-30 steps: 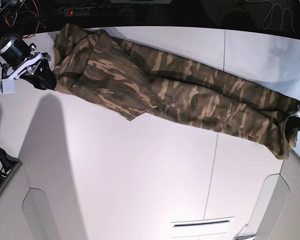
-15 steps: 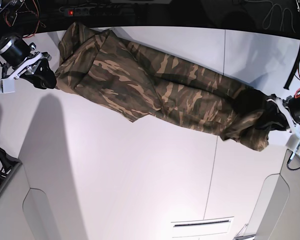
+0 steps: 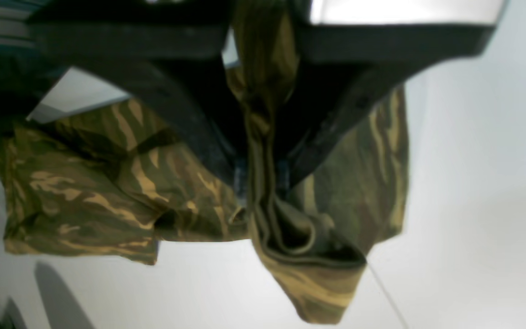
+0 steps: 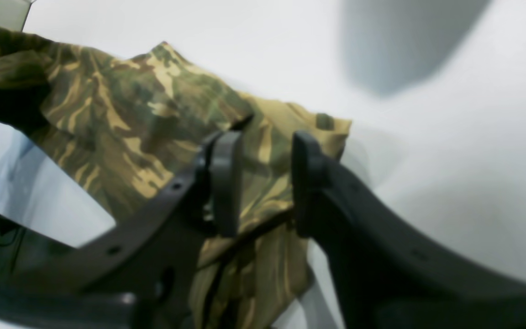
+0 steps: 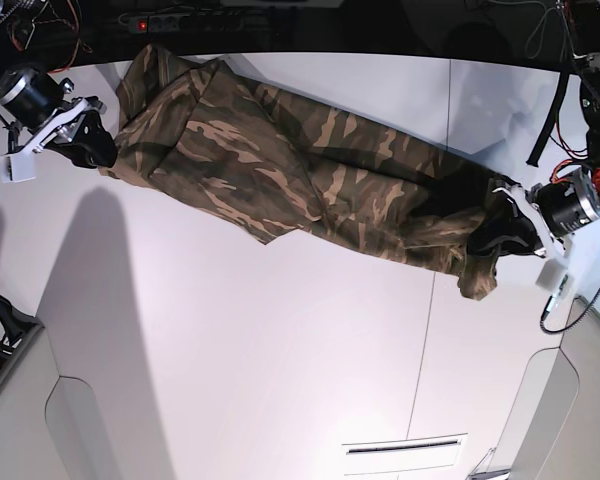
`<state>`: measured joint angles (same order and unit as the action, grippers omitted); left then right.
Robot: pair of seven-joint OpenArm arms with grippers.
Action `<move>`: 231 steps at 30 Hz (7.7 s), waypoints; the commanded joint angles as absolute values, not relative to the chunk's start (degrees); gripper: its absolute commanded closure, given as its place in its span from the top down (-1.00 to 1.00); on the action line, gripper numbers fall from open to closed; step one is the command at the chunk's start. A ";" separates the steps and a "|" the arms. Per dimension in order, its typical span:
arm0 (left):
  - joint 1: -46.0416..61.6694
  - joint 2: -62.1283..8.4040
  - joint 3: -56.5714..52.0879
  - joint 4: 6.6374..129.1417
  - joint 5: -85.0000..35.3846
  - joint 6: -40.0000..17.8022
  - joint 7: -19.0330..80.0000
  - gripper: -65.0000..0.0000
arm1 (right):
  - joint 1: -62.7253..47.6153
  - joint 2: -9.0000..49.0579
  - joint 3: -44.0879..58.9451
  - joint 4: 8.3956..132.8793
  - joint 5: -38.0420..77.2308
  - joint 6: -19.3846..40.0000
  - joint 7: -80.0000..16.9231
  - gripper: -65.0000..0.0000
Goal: Fold the T-shirt properly
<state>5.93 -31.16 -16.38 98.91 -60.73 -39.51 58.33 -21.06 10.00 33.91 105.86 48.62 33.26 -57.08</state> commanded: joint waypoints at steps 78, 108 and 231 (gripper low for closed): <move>5.28 -14.63 1.96 99.68 -52.42 -39.66 52.99 -0.08 | -19.55 1.69 21.45 94.30 45.23 33.39 -47.99 0.02; 4.97 -21.15 -4.21 99.68 -56.29 -40.00 54.33 -0.08 | -18.55 15.20 35.27 94.39 42.87 33.23 -50.19 -1.00; 10.81 -1.61 4.16 108.47 -30.00 -32.34 41.71 -0.65 | 9.50 2.02 17.50 84.29 25.98 31.09 -52.05 -1.00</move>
<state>11.42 -1.76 4.10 107.55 -28.86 -32.01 42.94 8.43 1.76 17.52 83.44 24.99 30.81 -53.19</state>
